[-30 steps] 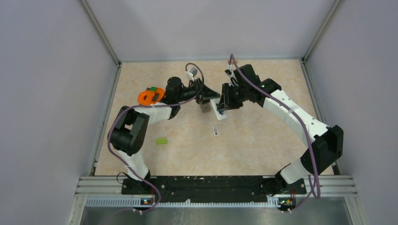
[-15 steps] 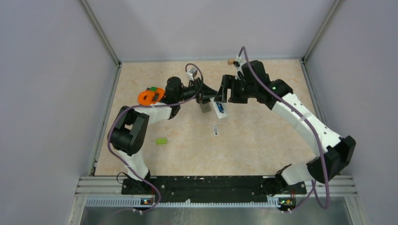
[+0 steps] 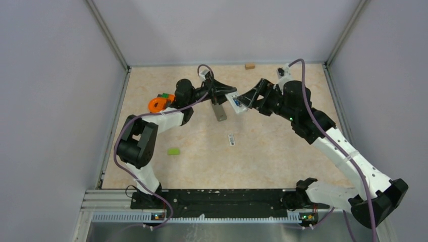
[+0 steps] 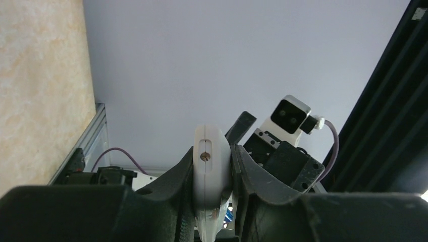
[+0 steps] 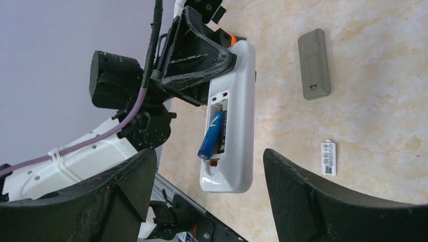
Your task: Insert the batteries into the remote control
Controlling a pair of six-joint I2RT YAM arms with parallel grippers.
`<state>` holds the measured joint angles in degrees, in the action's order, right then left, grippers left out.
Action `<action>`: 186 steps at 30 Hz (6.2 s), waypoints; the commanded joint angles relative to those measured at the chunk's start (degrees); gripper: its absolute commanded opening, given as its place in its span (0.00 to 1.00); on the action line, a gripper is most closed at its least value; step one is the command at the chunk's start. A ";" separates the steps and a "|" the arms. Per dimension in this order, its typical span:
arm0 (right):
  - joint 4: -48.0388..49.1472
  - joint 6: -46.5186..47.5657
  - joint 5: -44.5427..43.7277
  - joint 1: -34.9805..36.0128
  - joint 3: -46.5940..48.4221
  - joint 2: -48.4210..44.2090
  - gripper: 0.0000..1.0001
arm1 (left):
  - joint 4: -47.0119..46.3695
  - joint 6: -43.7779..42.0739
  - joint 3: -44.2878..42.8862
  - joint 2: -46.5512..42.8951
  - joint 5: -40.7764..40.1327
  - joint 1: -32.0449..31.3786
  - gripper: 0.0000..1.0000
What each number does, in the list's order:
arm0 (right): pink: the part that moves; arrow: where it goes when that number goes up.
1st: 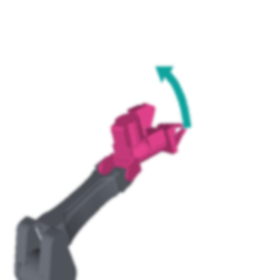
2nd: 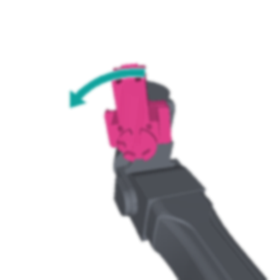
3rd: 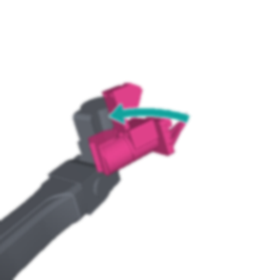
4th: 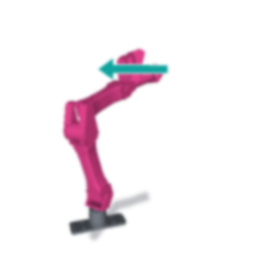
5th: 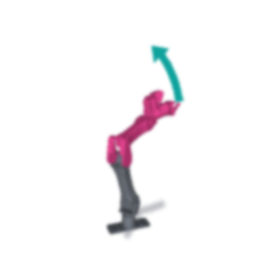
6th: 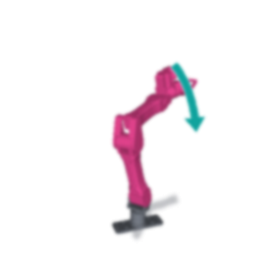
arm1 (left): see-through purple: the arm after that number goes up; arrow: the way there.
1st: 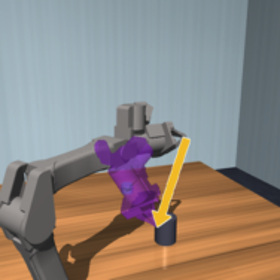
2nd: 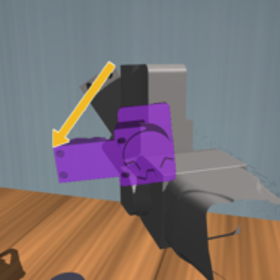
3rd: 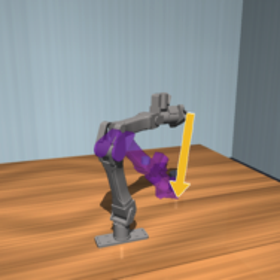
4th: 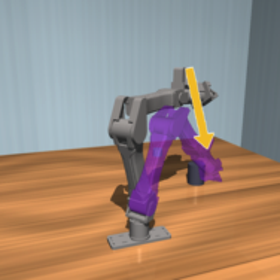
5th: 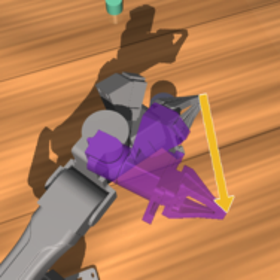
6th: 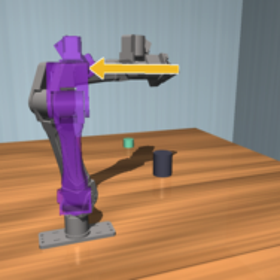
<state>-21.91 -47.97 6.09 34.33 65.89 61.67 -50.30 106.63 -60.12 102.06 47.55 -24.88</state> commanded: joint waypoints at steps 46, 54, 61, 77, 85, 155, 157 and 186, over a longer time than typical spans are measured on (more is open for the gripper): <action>35.53 -16.64 2.77 -0.22 -17.87 -3.76 0.39 | -4.74 3.06 -3.41 -6.24 -1.89 0.19 0.00; 34.60 -19.03 3.05 -0.31 -18.94 -2.67 0.31 | -6.37 0.53 -4.44 -6.98 -1.59 0.10 0.00; 25.30 -19.17 2.35 -0.30 -15.91 -0.70 0.27 | -6.40 -1.21 -4.98 -7.72 -1.50 0.10 0.00; -0.58 -13.51 -2.42 -0.36 -5.06 6.13 0.25 | 0.06 -9.04 -5.72 -10.03 -1.28 0.10 0.00; -7.53 -10.00 -3.28 -0.31 -1.54 9.70 0.28 | 10.87 -23.69 -6.35 -13.41 -2.65 0.19 0.00; 19.13 -3.02 5.20 -2.85 -9.18 2.42 0.81 | 23.83 -46.01 -4.71 -16.96 2.48 6.62 0.00; 19.54 -3.71 6.76 -5.14 -10.27 0.97 0.84 | 24.11 -47.02 -4.19 -17.41 2.59 7.50 0.00; -7.79 13.82 -21.78 12.98 2.83 39.72 0.74 | 41.79 -55.50 10.51 -37.33 -16.20 21.28 0.00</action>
<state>-29.78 -33.50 -8.75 47.35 64.64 99.37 -7.92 52.29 -50.02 66.50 31.86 -4.05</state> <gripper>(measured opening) 0.734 0.306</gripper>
